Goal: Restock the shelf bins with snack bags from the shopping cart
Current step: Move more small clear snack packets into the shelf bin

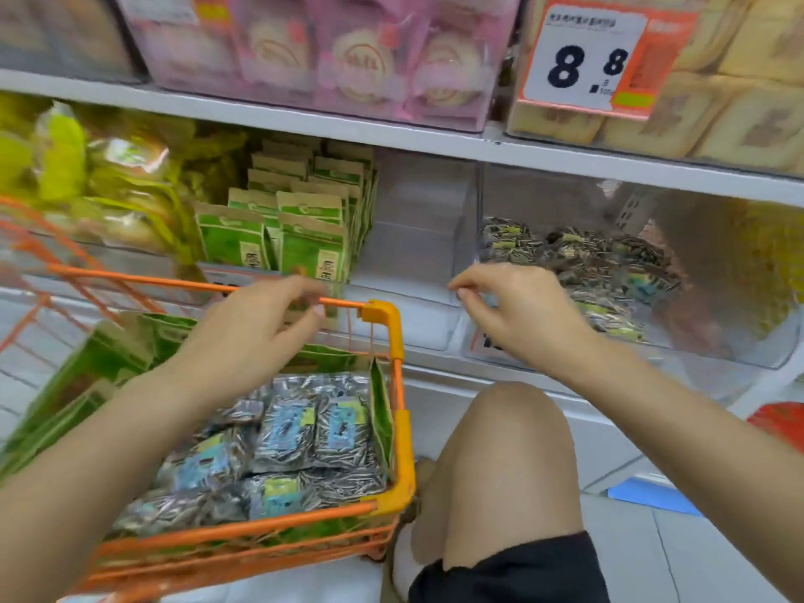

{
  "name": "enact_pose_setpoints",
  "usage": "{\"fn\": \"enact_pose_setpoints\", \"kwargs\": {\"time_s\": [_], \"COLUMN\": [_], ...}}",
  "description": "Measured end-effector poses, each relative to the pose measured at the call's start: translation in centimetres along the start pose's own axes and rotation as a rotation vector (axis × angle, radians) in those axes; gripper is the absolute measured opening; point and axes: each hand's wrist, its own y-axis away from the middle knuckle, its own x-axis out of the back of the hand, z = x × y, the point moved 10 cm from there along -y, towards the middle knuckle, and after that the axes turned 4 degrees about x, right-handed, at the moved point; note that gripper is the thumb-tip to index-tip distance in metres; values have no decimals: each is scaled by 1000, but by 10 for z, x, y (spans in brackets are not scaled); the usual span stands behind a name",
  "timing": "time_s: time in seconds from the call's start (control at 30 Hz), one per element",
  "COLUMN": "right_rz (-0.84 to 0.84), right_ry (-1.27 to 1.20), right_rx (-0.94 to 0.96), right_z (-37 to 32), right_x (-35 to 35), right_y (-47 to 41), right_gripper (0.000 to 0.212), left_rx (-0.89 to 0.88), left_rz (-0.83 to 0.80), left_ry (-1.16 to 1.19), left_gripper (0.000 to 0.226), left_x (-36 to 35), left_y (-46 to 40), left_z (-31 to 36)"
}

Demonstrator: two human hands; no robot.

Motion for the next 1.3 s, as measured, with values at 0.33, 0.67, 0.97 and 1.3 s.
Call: {"fn": "enact_pose_setpoints", "kwargs": {"time_s": [0.33, 0.67, 0.97, 1.3], "right_rz": [-572, -588, -656, -783], "right_ry": [196, 297, -568, -1507], "right_rx": [331, 550, -28, -369], "right_z": [-144, -220, -195, -188], "right_x": [-150, -246, -219, -175], "right_y": [-22, -60, -76, -36], "right_gripper": [36, 81, 56, 32], "left_rx": [294, 305, 382, 566], "left_rz": [-484, -45, 231, 67], "left_ry": [-409, -268, 57, 810], "left_gripper": [50, 28, 38, 13], "left_x": [-15, 16, 46, 23], "left_y": [101, 93, 100, 90], "left_z": [-153, -146, -160, -155]}}
